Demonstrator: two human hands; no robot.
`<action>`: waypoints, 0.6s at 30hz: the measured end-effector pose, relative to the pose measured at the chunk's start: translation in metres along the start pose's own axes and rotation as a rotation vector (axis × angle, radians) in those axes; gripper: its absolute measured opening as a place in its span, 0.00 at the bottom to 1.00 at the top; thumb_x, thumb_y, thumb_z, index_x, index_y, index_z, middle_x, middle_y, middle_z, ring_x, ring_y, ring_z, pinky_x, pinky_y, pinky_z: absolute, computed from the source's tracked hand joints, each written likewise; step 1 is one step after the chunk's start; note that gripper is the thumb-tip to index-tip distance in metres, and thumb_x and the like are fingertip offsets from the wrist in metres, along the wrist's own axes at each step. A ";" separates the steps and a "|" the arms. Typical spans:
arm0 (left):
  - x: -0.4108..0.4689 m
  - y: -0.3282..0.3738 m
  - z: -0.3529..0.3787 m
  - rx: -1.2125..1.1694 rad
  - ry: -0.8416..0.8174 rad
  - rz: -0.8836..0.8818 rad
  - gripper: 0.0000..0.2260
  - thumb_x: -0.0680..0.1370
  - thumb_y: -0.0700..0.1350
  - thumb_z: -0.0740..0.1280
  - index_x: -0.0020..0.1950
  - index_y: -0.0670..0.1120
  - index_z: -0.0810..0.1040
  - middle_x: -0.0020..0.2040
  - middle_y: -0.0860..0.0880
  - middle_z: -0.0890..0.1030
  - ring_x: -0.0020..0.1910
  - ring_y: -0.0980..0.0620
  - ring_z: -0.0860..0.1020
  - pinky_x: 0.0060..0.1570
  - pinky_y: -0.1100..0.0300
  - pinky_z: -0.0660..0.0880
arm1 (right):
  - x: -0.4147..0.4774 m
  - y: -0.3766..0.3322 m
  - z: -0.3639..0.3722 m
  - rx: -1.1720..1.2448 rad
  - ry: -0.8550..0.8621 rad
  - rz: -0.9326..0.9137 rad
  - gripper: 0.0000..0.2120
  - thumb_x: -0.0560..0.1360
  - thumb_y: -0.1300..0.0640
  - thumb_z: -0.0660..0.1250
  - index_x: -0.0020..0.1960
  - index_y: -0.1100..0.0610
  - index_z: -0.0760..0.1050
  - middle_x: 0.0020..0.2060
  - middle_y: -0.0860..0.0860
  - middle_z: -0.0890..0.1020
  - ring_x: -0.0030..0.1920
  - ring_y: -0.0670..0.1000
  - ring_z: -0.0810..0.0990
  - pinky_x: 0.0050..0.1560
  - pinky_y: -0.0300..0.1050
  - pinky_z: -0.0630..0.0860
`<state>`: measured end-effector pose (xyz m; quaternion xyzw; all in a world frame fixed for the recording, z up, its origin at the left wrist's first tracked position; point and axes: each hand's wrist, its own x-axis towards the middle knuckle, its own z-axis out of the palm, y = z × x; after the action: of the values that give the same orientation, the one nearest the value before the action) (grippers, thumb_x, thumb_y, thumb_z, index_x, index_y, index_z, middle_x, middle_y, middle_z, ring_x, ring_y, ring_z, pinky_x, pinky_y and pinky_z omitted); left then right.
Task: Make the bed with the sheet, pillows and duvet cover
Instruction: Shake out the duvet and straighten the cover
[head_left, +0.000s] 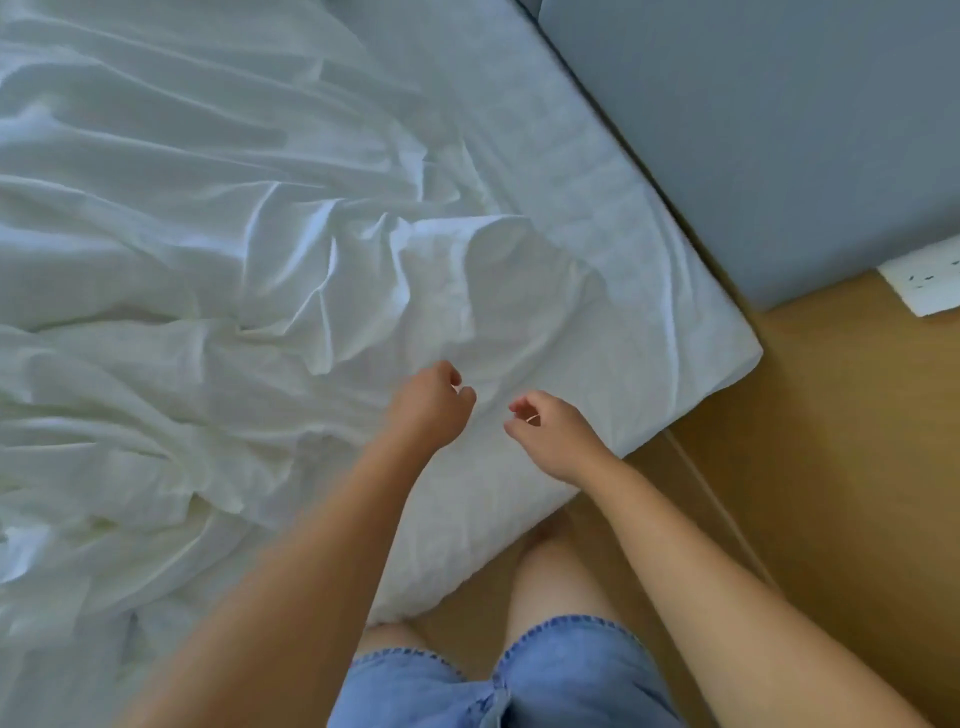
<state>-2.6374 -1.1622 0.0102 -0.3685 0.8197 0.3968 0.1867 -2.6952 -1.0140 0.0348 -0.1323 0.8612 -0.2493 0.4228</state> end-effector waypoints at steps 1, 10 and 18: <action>0.017 0.013 0.007 0.003 0.031 -0.003 0.14 0.77 0.49 0.62 0.61 0.47 0.73 0.58 0.48 0.78 0.56 0.46 0.76 0.49 0.58 0.69 | 0.025 0.007 -0.016 -0.017 0.010 -0.017 0.14 0.77 0.53 0.61 0.62 0.55 0.71 0.56 0.49 0.75 0.52 0.46 0.73 0.48 0.38 0.68; 0.166 0.112 0.061 0.381 0.323 0.021 0.30 0.77 0.52 0.62 0.76 0.50 0.54 0.76 0.45 0.54 0.75 0.45 0.49 0.71 0.43 0.45 | 0.256 0.035 -0.141 -0.216 0.239 -0.089 0.16 0.77 0.55 0.61 0.62 0.59 0.72 0.62 0.56 0.72 0.65 0.56 0.67 0.59 0.45 0.65; 0.176 0.086 0.059 0.481 0.223 -0.047 0.07 0.79 0.39 0.57 0.52 0.42 0.75 0.48 0.44 0.78 0.53 0.41 0.74 0.71 0.49 0.48 | 0.281 0.029 -0.120 -0.109 -0.292 -0.100 0.19 0.71 0.45 0.70 0.56 0.57 0.76 0.50 0.54 0.81 0.52 0.55 0.79 0.52 0.49 0.76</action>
<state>-2.8173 -1.1608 -0.0876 -0.3737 0.8972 0.1433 0.1867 -2.9618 -1.0750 -0.1047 -0.2327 0.7952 -0.2011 0.5226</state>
